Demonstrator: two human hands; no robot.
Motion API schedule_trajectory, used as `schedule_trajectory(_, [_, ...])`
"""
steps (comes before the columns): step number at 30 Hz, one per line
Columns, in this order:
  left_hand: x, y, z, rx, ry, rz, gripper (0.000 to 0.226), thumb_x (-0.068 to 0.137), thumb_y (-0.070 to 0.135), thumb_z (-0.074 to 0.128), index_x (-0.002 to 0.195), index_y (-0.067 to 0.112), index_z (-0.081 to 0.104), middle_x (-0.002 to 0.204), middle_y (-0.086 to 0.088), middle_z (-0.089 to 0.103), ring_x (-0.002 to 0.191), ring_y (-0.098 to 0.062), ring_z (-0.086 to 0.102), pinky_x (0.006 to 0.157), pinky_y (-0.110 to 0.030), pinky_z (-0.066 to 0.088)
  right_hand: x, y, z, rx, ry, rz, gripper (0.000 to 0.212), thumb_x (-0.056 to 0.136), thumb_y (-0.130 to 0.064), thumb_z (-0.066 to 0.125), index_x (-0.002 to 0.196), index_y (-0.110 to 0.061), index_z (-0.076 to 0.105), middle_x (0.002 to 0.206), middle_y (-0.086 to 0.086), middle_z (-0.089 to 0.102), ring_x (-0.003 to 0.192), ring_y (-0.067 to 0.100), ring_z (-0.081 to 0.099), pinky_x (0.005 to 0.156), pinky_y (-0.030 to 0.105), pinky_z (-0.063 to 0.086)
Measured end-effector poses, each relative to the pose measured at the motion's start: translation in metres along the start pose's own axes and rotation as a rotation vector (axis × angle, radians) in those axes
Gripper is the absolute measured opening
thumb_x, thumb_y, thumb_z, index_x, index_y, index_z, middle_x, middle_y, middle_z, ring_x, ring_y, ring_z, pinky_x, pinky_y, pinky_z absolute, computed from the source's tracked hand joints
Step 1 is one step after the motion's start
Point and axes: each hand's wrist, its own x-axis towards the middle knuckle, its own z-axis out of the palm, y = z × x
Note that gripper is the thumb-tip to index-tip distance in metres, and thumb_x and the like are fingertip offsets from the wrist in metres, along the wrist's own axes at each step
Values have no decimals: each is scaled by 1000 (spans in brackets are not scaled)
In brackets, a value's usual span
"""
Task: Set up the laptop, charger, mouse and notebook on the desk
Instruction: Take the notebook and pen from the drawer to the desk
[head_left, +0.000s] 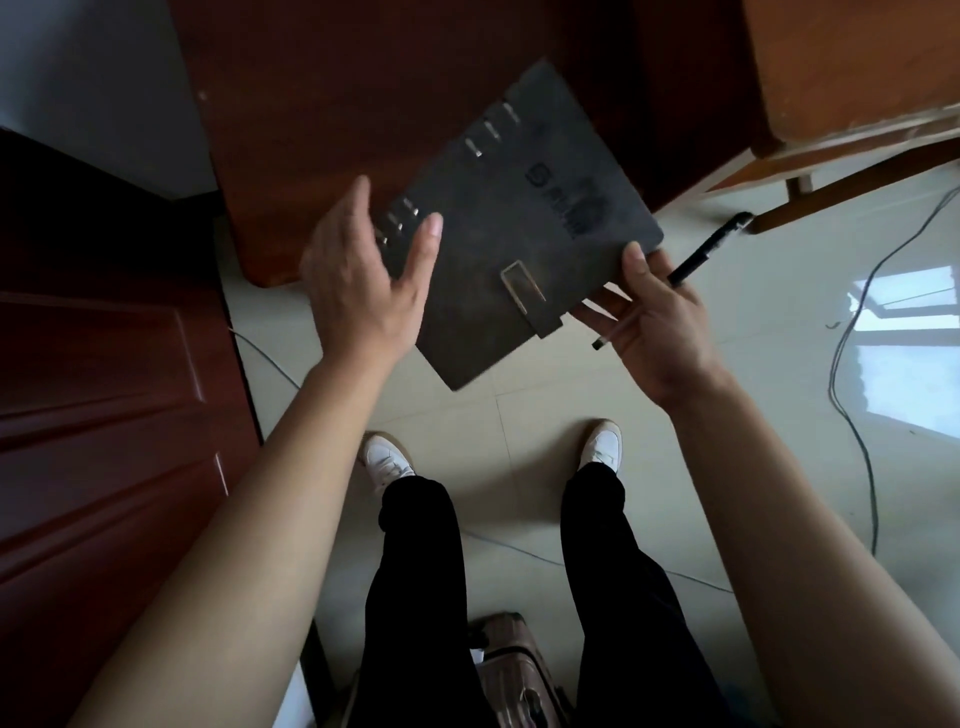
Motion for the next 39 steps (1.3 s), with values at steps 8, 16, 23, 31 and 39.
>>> schedule_trajectory(8, [-27,-20,9,-63,-98,-179,54,95,67,33,88,22,62,83,-7,68,90,-37,61,66,-34,31,-14,9,-4,-79,-68,102,22,108,-28,43,111,-19,62,108,-1,70,95,22,68,87,46,58])
schedule_trajectory(16, [-77,10,6,-218,-73,-488,57,93,70,34,90,23,66,90,-2,70,91,-30,63,73,-37,43,-59,-2,3,-212,-16,179,35,108,-45,38,134,-33,58,122,3,68,99,26,67,84,46,54])
schedule_trajectory(23, [-99,110,-60,-402,-278,-144,29,99,52,44,104,31,64,98,10,68,101,-24,64,78,-30,39,-170,-70,-15,-1,161,143,37,104,-55,38,134,-46,58,134,3,60,111,26,63,88,49,55])
schedule_trajectory(31, [-112,299,-105,-675,-742,-52,48,99,53,46,118,16,71,117,-1,72,111,-24,66,101,-44,51,-299,-183,-87,198,315,-129,36,106,-51,37,129,-40,63,131,15,62,117,38,63,95,58,54])
schedule_trajectory(39, [-166,509,-72,-606,-1253,14,56,91,77,24,111,44,65,122,-7,67,114,-30,61,90,-47,52,-380,-275,-256,242,410,-255,39,103,-54,40,122,-35,68,109,12,66,99,32,64,91,53,52])
